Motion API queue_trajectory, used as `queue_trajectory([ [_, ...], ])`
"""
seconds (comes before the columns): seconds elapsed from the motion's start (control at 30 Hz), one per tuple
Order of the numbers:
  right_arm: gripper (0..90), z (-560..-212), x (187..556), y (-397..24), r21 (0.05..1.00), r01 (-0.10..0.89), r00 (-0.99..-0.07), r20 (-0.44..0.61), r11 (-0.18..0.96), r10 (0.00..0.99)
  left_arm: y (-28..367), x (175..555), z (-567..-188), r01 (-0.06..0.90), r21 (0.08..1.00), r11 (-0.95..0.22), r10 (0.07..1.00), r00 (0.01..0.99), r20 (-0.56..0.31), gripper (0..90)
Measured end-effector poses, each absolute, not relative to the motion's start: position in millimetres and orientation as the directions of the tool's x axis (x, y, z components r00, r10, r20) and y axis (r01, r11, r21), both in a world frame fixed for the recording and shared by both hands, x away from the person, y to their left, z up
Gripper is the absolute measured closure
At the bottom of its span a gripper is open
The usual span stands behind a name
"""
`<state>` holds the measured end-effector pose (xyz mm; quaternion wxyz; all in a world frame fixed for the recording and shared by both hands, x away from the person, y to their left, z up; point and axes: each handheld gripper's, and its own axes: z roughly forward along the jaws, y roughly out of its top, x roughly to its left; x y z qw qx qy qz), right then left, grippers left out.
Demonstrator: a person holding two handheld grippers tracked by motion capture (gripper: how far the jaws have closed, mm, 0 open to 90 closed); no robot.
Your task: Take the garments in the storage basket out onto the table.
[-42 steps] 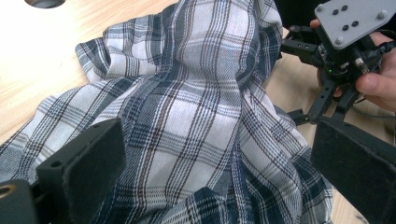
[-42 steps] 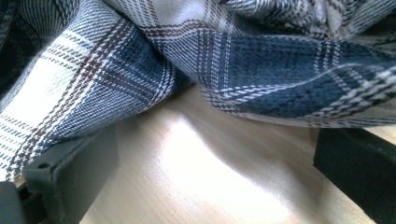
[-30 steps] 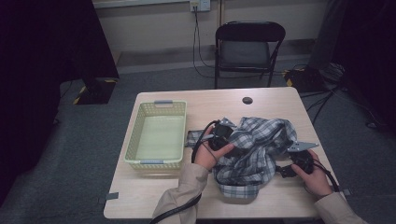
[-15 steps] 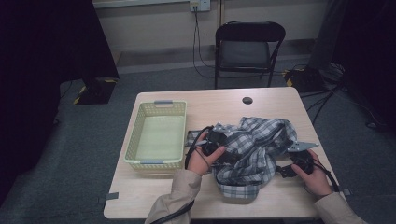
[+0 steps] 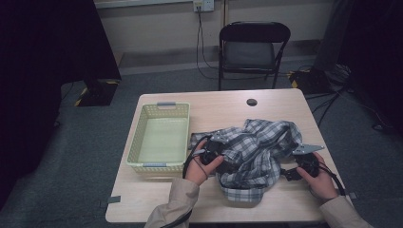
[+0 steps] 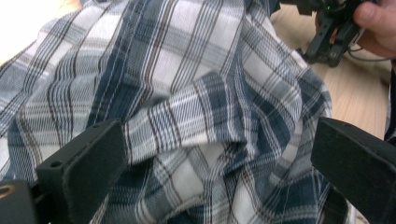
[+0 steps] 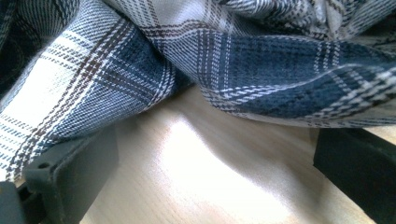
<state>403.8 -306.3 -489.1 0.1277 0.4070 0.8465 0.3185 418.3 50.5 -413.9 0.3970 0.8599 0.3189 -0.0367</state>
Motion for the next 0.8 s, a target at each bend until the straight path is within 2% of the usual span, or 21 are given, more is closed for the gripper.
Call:
queue_trajectory([
  [0.5, 0.0, -489.1, 403.8, -306.3, 0.643, 0.608, -0.636, 0.043, 0.466, 0.770, 77.7, 397.2, -419.0, 0.577, 0.678, -0.456, 0.492, 0.798, -0.348, 2.7],
  [0.8, 0.0, -489.1, 403.8, -306.3, 0.643, 0.607, -0.636, 0.043, 0.466, 0.770, 94.1, 385.2, -416.4, 0.563, 0.688, -0.458, 0.487, 0.807, -0.335, 2.6],
])
